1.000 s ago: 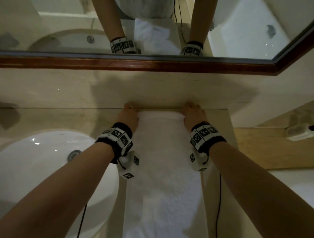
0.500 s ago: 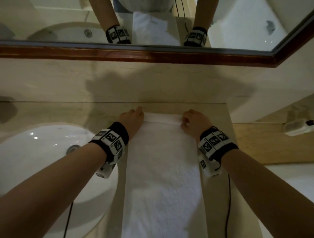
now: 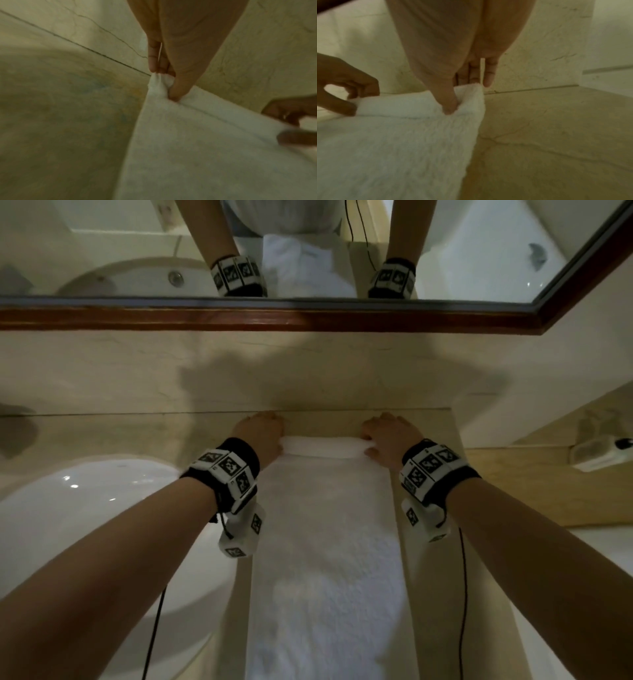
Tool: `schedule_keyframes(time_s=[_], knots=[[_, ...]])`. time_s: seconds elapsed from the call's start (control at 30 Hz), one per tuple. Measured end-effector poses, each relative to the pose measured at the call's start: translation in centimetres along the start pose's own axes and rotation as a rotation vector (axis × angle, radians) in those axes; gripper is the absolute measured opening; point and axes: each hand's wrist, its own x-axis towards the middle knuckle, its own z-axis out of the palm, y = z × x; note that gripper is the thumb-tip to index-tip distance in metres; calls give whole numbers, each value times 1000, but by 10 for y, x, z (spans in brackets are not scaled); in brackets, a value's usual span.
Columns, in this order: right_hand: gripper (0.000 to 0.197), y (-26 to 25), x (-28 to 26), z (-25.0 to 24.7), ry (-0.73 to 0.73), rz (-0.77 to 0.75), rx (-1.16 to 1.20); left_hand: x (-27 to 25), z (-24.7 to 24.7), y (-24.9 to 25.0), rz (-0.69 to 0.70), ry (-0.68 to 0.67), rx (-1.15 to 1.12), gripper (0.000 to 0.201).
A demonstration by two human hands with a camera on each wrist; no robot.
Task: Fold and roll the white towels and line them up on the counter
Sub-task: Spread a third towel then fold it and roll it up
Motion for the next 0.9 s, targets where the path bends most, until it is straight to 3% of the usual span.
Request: schedule_keyframes(time_s=[0.17,0.33,0.43,0.5,0.57,0.63,0.7,0.8,0.9], knots=[[34,-3,-6,11,168,-78,10,-23,11,20,176,17,215,39],[37,-10,-28,33,205,-176,52,-34,15,17,221,-73,305,33],[25,-10,-33,20,134,-122,121,-32,13,10,165,-148,133,28],[25,-6,-32,9,99,-59,180,-28,7,6,92,-110,-54,25],[27,-4,-28,1,54,-29,232,-23,3,3,17,-81,-159,36],[37,-5,-23,-1,-33,-17,232,-19,2,1,-35,-145,-197,51],[39,-7,-20,2,-106,-37,147,-17,4,2,11,-198,-115,45],[34,-8,-21,3,-57,-98,-4,-23,6,4,102,-136,33,41],[32,-7,-24,6,57,-96,-4,-30,15,11,156,-30,117,42]])
